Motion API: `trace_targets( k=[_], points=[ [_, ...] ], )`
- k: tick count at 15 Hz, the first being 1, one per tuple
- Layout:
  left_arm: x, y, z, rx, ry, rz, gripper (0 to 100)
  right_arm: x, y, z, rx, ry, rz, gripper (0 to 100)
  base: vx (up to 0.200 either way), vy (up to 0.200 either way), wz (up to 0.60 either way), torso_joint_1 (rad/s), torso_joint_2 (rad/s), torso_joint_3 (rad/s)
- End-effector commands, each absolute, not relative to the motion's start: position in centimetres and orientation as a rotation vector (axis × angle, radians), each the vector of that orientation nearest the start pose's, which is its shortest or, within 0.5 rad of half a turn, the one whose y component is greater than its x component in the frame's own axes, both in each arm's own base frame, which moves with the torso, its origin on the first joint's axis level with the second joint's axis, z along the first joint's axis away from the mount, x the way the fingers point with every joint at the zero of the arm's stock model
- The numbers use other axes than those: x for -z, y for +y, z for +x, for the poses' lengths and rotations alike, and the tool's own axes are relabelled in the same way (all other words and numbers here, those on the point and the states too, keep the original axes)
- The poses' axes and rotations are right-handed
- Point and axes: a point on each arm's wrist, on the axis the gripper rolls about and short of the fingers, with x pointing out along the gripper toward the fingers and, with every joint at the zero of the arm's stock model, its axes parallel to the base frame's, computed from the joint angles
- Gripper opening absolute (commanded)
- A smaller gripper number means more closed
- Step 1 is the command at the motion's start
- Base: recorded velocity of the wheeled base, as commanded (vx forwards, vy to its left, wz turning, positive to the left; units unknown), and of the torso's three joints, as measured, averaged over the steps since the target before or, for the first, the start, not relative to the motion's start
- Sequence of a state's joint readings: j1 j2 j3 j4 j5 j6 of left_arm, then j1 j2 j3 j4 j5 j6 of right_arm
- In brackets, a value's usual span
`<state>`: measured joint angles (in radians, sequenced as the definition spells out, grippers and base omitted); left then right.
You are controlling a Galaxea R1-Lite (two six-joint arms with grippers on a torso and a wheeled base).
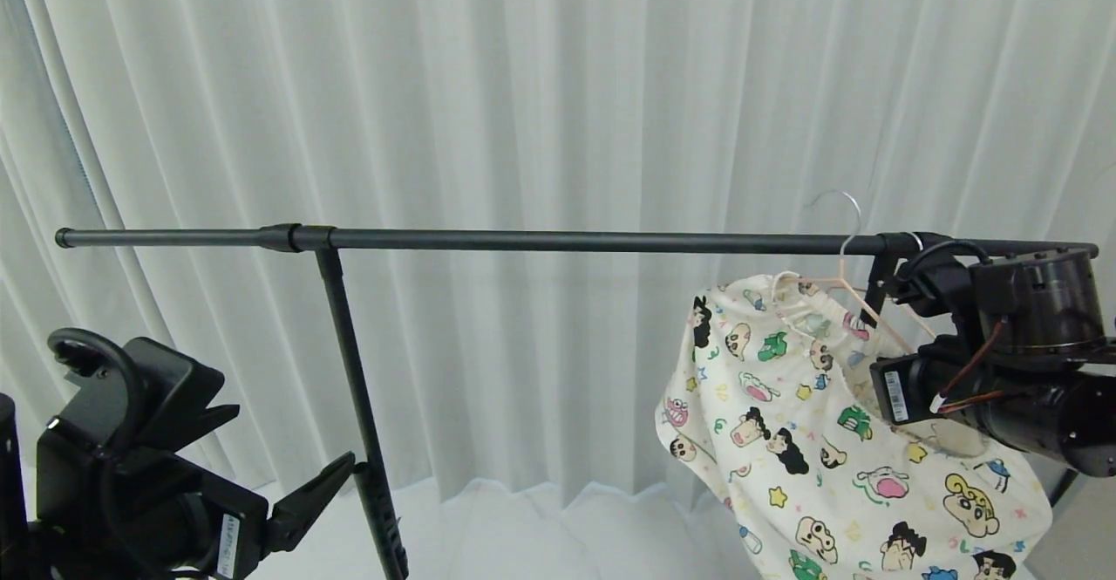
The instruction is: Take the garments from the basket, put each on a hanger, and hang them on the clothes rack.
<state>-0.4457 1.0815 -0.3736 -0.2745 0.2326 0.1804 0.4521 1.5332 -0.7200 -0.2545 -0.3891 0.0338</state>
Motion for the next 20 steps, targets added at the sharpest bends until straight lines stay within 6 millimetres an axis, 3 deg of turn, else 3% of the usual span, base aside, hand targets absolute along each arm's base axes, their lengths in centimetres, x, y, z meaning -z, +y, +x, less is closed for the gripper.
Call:
trace_targets(
  k=[1,7,14,15,20],
  points=[
    [-16.7,-5.2,12.1,0.247,0.382,0.323,100,-16.6,10.3,23.1,-0.052,0.531,-0.205,0,0.200,0.000,0.00,0.002,0.00,0.002],
    [-16.9,-5.1,11.8,0.246,0.367,0.319,100,-14.3,11.4,24.9,-0.033,0.572,-0.236,0,0.000,0.000,0.00,0.000,0.00,0.000],
    [-16.8,-5.1,11.8,0.246,0.368,0.321,100,-13.9,11.6,25.2,-0.030,0.583,-0.245,0,0.000,0.000,0.00,0.000,0.00,0.000],
    [-16.8,-5.1,11.8,0.246,0.368,0.321,100,-14.0,11.6,25.2,-0.032,0.583,-0.245,100,0.000,0.000,0.00,0.000,0.00,0.000],
    [-16.7,-4.9,11.8,0.231,0.372,0.316,100,-15.9,11.5,23.4,-0.058,0.521,-0.223,100,0.000,0.000,0.00,0.000,0.00,0.000]
  ],
)
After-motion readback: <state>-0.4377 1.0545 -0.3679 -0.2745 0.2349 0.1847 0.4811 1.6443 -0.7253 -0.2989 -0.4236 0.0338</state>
